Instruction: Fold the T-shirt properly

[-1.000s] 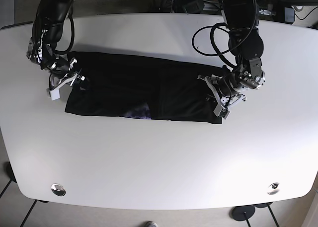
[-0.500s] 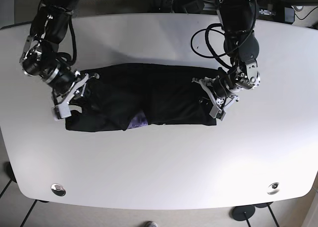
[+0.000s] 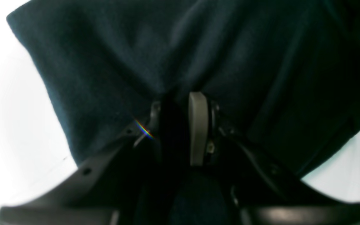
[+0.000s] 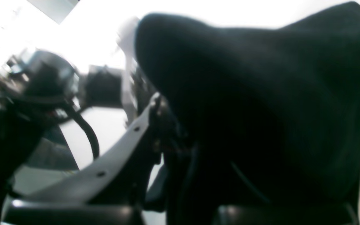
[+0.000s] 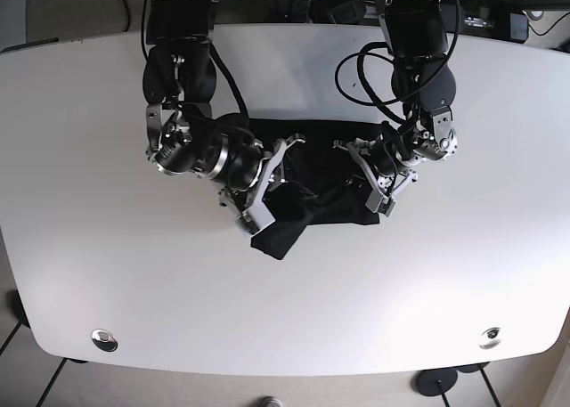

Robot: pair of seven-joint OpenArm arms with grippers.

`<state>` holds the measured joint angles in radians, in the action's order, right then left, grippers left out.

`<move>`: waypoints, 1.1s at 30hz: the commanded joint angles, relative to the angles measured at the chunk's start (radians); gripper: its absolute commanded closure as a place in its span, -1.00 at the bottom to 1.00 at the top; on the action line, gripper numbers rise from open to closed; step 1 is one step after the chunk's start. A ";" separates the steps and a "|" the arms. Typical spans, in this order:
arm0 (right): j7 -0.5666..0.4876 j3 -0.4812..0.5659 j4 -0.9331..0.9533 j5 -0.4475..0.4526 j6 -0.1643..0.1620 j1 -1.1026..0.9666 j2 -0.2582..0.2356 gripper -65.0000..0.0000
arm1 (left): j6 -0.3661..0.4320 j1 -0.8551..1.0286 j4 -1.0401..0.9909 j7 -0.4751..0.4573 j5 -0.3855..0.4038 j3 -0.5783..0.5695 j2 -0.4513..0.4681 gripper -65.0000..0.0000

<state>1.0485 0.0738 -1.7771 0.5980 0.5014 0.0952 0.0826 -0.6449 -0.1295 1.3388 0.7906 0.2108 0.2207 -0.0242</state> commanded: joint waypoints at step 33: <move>-0.305 0.349 0.362 0.001 -0.215 0.176 0.067 -0.41 | -0.010 0.213 0.560 0.051 -0.024 0.398 0.116 0.70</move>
<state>0.7647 0.4252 -1.3922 0.5800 0.2779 0.2451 0.1364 -0.6552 0.0959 1.8786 0.8669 0.1730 0.6155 0.0795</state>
